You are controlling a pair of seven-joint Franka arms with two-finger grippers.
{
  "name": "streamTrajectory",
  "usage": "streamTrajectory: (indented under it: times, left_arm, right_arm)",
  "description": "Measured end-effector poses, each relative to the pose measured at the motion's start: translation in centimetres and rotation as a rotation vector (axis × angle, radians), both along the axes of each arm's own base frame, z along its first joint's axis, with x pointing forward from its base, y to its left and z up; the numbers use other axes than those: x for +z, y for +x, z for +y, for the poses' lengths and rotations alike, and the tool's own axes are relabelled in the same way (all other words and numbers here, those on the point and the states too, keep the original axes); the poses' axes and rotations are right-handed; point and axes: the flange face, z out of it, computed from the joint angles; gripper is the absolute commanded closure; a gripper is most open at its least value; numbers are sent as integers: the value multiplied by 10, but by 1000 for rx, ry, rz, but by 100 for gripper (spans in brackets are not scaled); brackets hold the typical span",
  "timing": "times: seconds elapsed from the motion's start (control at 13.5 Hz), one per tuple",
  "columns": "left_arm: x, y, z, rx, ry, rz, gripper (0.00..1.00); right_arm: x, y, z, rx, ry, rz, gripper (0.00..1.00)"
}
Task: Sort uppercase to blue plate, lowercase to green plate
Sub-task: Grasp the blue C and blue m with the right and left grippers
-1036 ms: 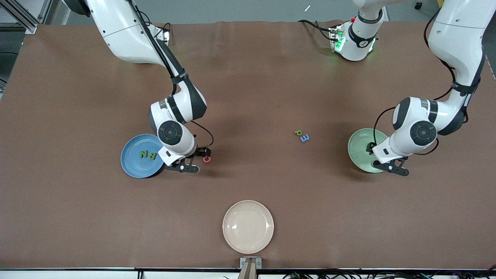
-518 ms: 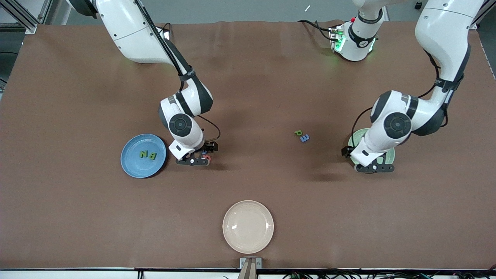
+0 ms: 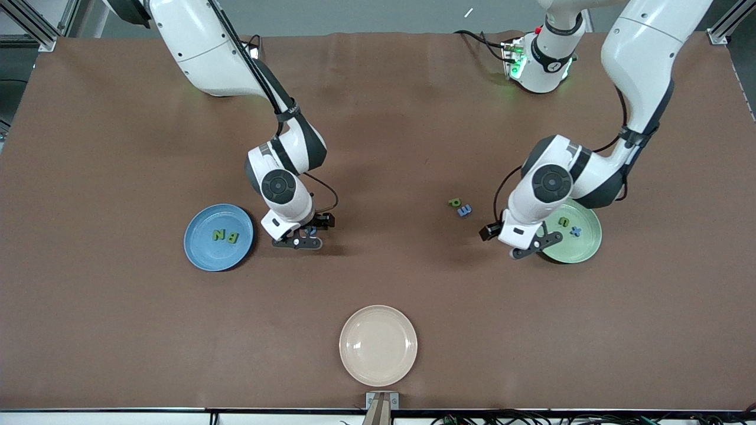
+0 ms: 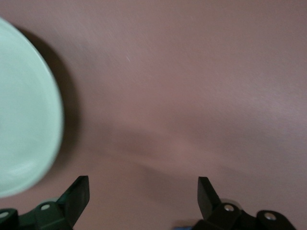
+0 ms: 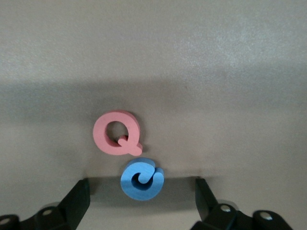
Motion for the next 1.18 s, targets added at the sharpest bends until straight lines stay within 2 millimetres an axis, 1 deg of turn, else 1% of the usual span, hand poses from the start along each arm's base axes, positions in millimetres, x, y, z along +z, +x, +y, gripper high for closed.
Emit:
streamTrajectory:
  times: [0.07, 0.15, 0.3, 0.37, 0.52, 0.74, 0.81, 0.89, 0.96, 1.04, 1.11, 1.18]
  left_arm:
    - [-3, -5, -13, 30, -1, 3, 1]
    - [-6, -10, -24, 54, 1, 7, 1]
    - [-10, -17, -38, 68, -4, 8, 1]
    - [-13, -19, -44, 71, -17, 1, 1]
    - [-21, -25, -52, 87, -43, -10, 1]
    - [-34, -33, -54, 95, -61, -5, 1]
    - [-37, -35, -53, 94, -59, 1, 1]
    - [-40, -38, -53, 93, -57, 6, 2]
    - [-42, -40, -53, 90, -55, 12, 2]
    - [-45, -44, -55, 85, -52, 19, 4]
    - [-48, -47, -56, 81, -50, 25, 7]
    - [-50, -50, -57, 78, -47, 30, 15]
  right_arm:
    - [0, 0, 0, 2, 2, -3, 12]
    - [0, 0, 0, 5, 2, -4, 13]
    - [0, 0, 0, 8, 3, -5, 16]
    - [0, 0, 0, 9, 3, -5, 21]
    - [1, 0, 1, 10, 4, -7, 39]
    - [4, 0, 0, 10, 4, -6, 66]
    - [5, 1, 0, 10, 4, -6, 76]
    - [6, 1, 0, 9, 4, -5, 89]
    - [9, 1, 0, 9, 4, -5, 98]
    - [9, 1, 0, 9, 5, -5, 99]
    - [9, 1, 0, 7, 5, -5, 100]
    - [9, 1, 0, 6, 5, -4, 100]
